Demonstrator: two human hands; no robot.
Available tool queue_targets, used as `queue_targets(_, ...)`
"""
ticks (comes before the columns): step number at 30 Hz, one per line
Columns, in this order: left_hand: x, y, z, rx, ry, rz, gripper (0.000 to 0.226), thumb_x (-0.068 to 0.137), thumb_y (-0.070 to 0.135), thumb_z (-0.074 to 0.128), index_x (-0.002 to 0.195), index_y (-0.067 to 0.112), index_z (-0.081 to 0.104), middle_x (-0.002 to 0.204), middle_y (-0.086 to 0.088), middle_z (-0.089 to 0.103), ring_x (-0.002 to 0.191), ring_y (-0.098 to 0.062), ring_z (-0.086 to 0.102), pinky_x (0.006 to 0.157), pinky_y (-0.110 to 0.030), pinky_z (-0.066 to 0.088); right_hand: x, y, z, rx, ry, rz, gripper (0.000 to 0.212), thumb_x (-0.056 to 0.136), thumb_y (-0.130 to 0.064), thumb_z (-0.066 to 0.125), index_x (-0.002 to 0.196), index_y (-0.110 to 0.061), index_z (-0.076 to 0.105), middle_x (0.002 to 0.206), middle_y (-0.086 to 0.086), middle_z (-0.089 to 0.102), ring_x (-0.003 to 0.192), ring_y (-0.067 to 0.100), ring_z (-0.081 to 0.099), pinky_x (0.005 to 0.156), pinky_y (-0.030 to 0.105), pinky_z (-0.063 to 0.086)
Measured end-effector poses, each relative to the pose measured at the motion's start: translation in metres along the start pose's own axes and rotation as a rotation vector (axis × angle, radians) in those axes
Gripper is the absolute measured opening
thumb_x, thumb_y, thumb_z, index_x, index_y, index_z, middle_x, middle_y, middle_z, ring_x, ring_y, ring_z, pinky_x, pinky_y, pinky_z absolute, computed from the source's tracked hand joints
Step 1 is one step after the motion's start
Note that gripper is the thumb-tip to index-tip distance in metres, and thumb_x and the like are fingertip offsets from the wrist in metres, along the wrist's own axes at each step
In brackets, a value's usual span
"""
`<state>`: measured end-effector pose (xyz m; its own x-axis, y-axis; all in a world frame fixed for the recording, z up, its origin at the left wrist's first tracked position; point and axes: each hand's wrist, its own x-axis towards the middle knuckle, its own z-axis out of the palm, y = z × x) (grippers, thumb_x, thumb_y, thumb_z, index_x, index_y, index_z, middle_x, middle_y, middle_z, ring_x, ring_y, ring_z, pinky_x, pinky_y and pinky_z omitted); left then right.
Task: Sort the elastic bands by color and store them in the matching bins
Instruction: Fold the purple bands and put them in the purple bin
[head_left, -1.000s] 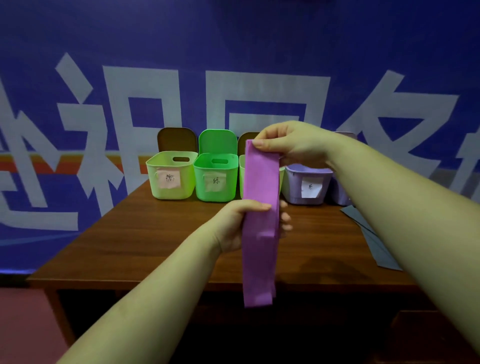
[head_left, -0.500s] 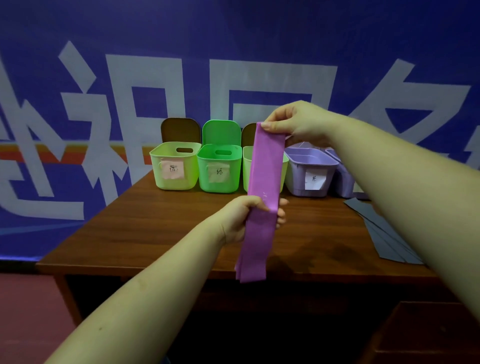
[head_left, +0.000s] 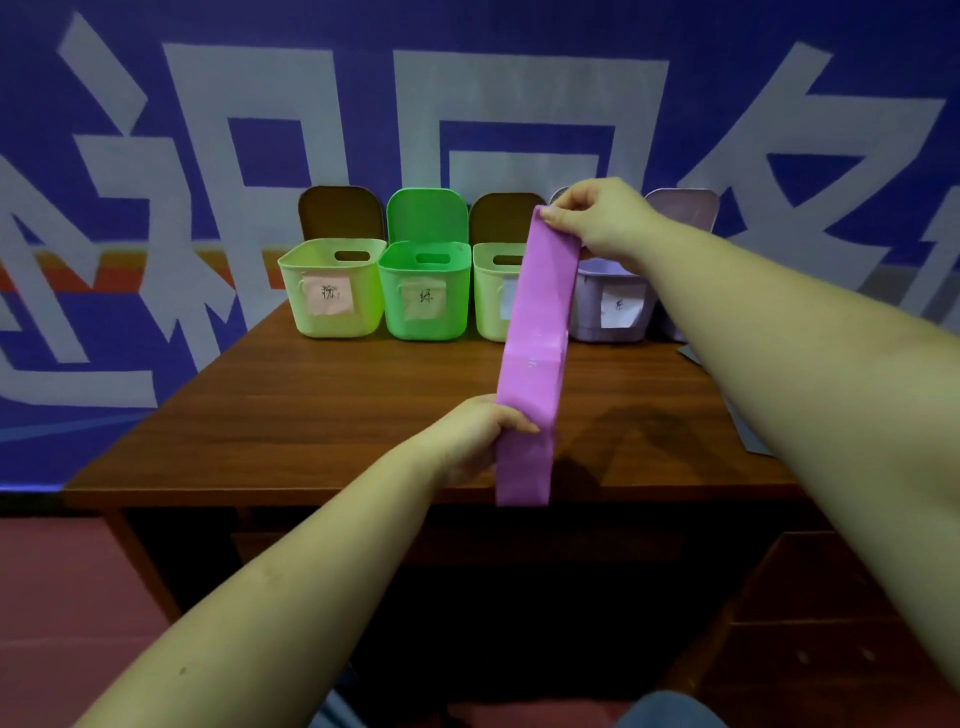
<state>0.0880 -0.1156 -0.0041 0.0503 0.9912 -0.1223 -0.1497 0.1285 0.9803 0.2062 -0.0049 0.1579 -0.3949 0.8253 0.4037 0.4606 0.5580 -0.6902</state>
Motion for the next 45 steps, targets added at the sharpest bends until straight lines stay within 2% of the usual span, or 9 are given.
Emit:
queue_targets(7,-0.014,-0.019,-0.006,0.125,-0.127,-0.048,0.02,0.083,-0.005,0.062,0.095,0.011,0.065,0.08,0.001,0.072,0.071,-0.009,0.069,0.069,-0.025,0.058,-0.004,0.019,0.009,-0.04,-0.102,0.027,0.02,0.092,-0.031,0.06,0.098,-0.012,0.062,0.094,0.003,0.059,0.08,0.011,0.056,0.052,0.015,0.048)
queue_targets(12,-0.003,-0.036,-0.01,0.49,0.162,0.087,0.046,0.071,0.003,0.079,0.111,0.006,0.057,0.105,-0.009,0.069,0.094,-0.023,0.067,0.087,-0.042,0.054,-0.001,0.039,0.026,-0.006,-0.117,0.064,0.019,0.09,-0.029,0.063,0.093,-0.01,0.062,0.103,0.012,0.062,0.097,0.026,0.062,0.077,0.038,0.058)
queue_targets(15,0.003,-0.047,-0.013,0.663,0.311,0.163,0.045,0.069,0.013,0.082,0.107,0.014,0.059,0.104,-0.003,0.069,0.093,-0.018,0.064,0.087,-0.035,0.052,0.003,0.052,0.037,-0.031,-0.058,0.066,0.018,0.09,-0.03,0.064,0.092,-0.013,0.063,0.102,0.013,0.064,0.098,0.028,0.062,0.085,0.046,0.055)
queue_targets(22,0.01,-0.049,-0.026,0.922,0.407,0.35,0.09,0.059,0.033,0.087,0.134,0.017,0.039,0.125,-0.001,0.05,0.116,-0.018,0.049,0.099,-0.036,0.042,0.014,0.078,0.047,-0.063,0.025,0.046,0.026,0.091,-0.03,0.062,0.099,-0.006,0.066,0.098,0.009,0.061,0.086,0.016,0.05,0.062,0.022,0.04)
queue_targets(26,0.01,-0.045,-0.036,1.301,0.313,0.704,0.068,0.065,0.051,0.075,0.12,0.017,0.052,0.118,-0.006,0.046,0.107,-0.024,0.045,0.092,-0.037,0.039,0.024,0.099,0.059,-0.072,0.05,0.07,0.025,0.09,-0.03,0.062,0.099,-0.007,0.067,0.106,0.011,0.064,0.09,0.016,0.052,0.073,0.026,0.039)
queue_targets(31,0.03,-0.046,-0.052,1.525,0.144,0.726,0.064,0.073,0.064,0.048,0.118,0.02,0.062,0.112,-0.006,0.051,0.1,-0.024,0.048,0.085,-0.033,0.034,0.028,0.13,0.082,-0.065,0.061,0.09,0.026,0.091,-0.032,0.061,0.099,-0.009,0.067,0.096,0.005,0.061,0.089,0.018,0.053,0.072,0.025,0.037)
queue_targets(38,0.056,-0.018,-0.061,1.203,-0.03,0.459,0.046,0.073,0.065,0.054,0.094,0.029,0.073,0.093,0.005,0.057,0.09,-0.012,0.052,0.085,-0.027,0.039,0.036,0.165,0.111,-0.064,-0.009,0.091,0.018,0.09,-0.027,0.063,0.093,-0.01,0.067,0.09,0.001,0.061,0.087,0.016,0.054,0.072,0.025,0.037)
queue_targets(41,0.079,-0.003,-0.065,0.665,0.176,0.292,0.014,0.084,0.032,0.068,0.074,0.022,0.07,0.078,0.001,0.065,0.071,-0.012,0.058,0.071,-0.032,0.048,0.041,0.18,0.122,-0.069,-0.04,0.103,0.011,0.088,-0.027,0.065,0.087,-0.016,0.065,0.088,0.001,0.062,0.087,0.017,0.055,0.074,0.028,0.041)
queue_targets(45,0.127,-0.004,-0.078,0.631,0.364,0.157,0.013,0.084,0.032,0.066,0.089,0.02,0.069,0.076,0.005,0.063,0.065,-0.011,0.054,0.066,-0.026,0.042,0.044,0.199,0.135,-0.091,-0.106,0.108,0.011,0.087,-0.027,0.066,0.085,-0.015,0.067,0.089,0.002,0.065,0.086,0.017,0.056,0.076,0.029,0.042)
